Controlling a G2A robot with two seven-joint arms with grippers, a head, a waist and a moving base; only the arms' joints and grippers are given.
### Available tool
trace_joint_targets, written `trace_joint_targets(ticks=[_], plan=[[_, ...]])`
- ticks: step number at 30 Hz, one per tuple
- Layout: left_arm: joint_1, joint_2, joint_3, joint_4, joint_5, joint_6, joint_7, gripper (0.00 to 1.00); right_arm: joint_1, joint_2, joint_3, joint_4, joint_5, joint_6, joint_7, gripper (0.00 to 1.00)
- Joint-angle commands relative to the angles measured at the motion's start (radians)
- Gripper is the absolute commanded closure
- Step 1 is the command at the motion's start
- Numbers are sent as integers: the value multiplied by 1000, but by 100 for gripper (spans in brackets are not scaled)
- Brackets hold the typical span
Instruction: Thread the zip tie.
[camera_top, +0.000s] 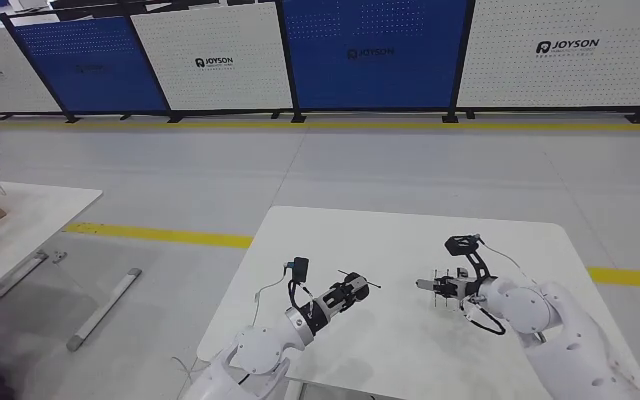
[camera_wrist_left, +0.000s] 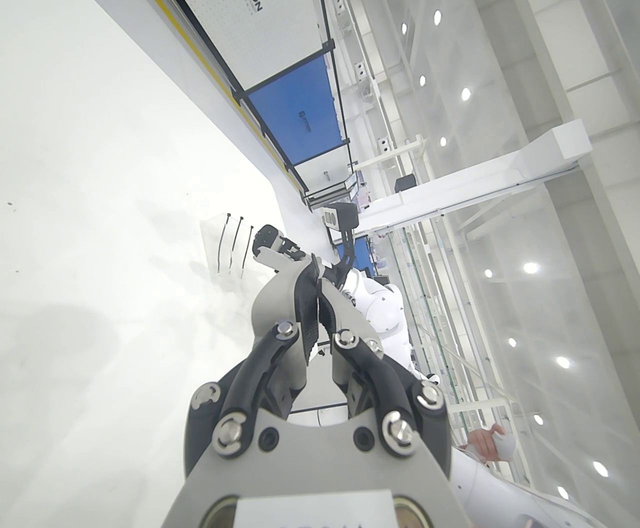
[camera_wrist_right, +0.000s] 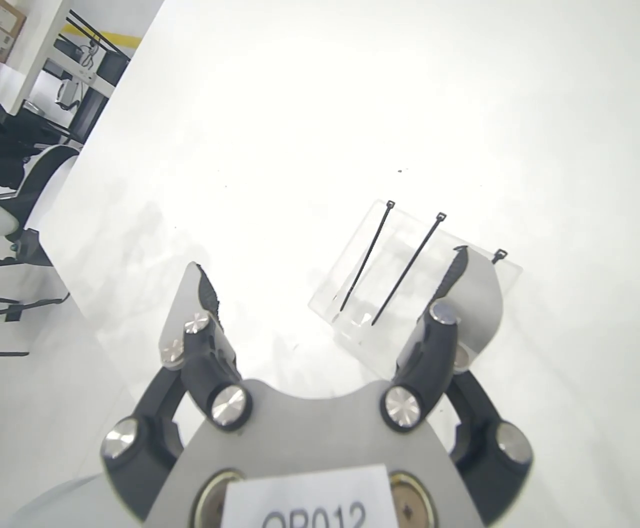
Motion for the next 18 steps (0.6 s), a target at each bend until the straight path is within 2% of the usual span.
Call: trace_joint_targets(ticks=[1, 4, 9, 10, 11, 12, 13, 18], plan=[[0, 0, 0, 0, 0, 0, 0, 100, -10, 0, 12, 10, 41, -14, -12, 0], [0, 0, 0, 0, 0, 0, 0, 100, -6, 5, 49, 38, 93, -52, -4, 0], [0, 0, 0, 0, 0, 0, 0, 100, 2, 9, 72, 52, 118, -32, 24, 0], [0, 0, 0, 0, 0, 0, 0, 100, 7, 9, 71, 55, 118, -26, 35, 13], [0, 0, 0, 0, 0, 0, 0, 100, 15, 8, 71, 63, 125, -17, 41, 34], [0, 0, 0, 0, 0, 0, 0, 100, 20, 7, 69, 68, 129, -15, 51, 47], [0, 0, 0, 0, 0, 0, 0, 100, 27, 5, 66, 75, 131, -12, 62, 52], [0, 0, 0, 0, 0, 0, 0, 100, 63, -3, 41, 106, 126, 40, 93, 55]])
